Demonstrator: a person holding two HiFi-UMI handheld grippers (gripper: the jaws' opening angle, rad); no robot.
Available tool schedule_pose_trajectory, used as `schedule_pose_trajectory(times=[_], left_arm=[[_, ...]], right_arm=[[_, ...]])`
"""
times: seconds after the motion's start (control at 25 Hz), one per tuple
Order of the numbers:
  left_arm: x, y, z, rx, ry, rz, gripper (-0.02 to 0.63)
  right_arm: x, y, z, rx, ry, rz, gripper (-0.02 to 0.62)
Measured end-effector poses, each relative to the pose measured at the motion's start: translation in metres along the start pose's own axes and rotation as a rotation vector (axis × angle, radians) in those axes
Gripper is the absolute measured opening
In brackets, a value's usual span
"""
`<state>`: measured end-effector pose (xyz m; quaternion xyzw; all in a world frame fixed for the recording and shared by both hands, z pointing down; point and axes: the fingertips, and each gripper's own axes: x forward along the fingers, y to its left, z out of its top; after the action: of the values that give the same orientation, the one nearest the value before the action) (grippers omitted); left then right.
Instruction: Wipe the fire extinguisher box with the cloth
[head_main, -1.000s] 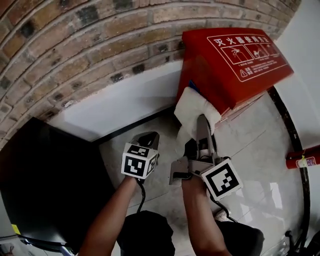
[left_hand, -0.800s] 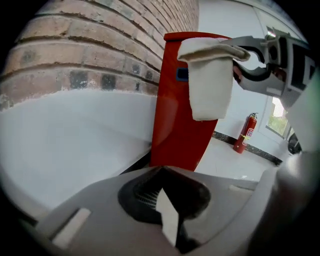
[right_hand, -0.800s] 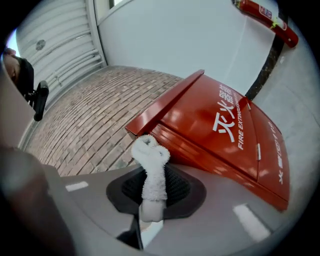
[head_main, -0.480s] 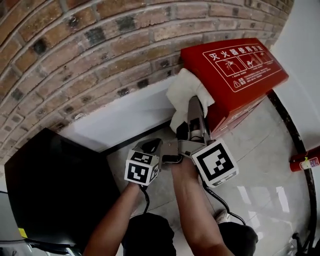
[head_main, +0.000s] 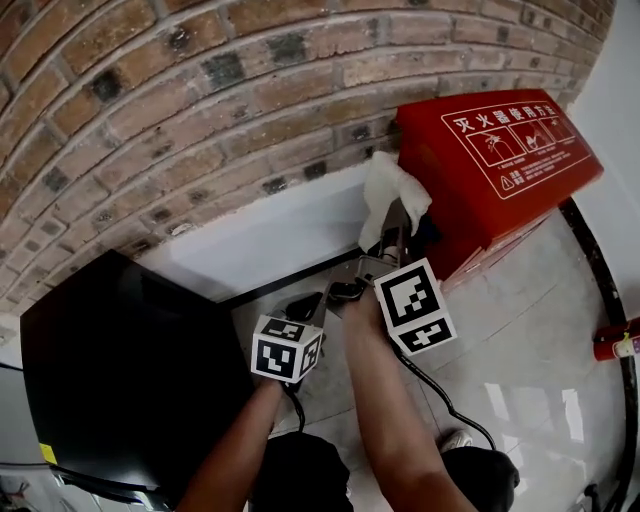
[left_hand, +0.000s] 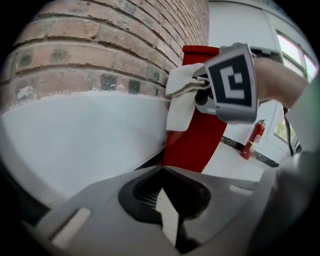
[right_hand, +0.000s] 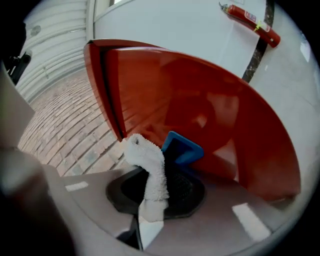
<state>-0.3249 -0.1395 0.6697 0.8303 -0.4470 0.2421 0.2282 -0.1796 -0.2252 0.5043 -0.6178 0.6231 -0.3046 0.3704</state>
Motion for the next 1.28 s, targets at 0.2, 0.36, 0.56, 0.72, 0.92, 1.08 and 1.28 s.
schedule_pose_trajectory(times=[0.2, 0.36, 0.56, 0.72, 0.92, 1.08, 1.28], left_arm=[[0.007, 0.006, -0.007, -0.012, -0.008, 0.003, 0.0], [0.01, 0.008, -0.019, -0.029, 0.0, 0.003, 0.0], [0.013, 0.014, -0.029, -0.042, 0.005, 0.01, 0.0], [0.02, 0.019, -0.033, -0.022, 0.029, 0.015, 0.0], [0.036, 0.019, -0.027, 0.025, 0.049, 0.01, 0.0], [0.038, 0.017, -0.032, 0.035, 0.059, 0.012, 0.0], [0.04, 0.013, -0.048, 0.035, 0.096, 0.01, 0.0]], right_arm=[[-0.005, -0.036, -0.025, -0.048, 0.05, -0.073, 0.077], [-0.01, -0.087, -0.057, -0.021, 0.111, -0.177, 0.077], [-0.014, -0.142, -0.095, 0.005, 0.171, -0.278, 0.077], [-0.022, -0.19, -0.125, -0.01, 0.234, -0.361, 0.077], [-0.025, -0.236, -0.154, -0.012, 0.274, -0.431, 0.077], [-0.028, -0.266, -0.172, -0.064, 0.321, -0.476, 0.077], [-0.036, -0.292, -0.186, -0.093, 0.381, -0.552, 0.077]])
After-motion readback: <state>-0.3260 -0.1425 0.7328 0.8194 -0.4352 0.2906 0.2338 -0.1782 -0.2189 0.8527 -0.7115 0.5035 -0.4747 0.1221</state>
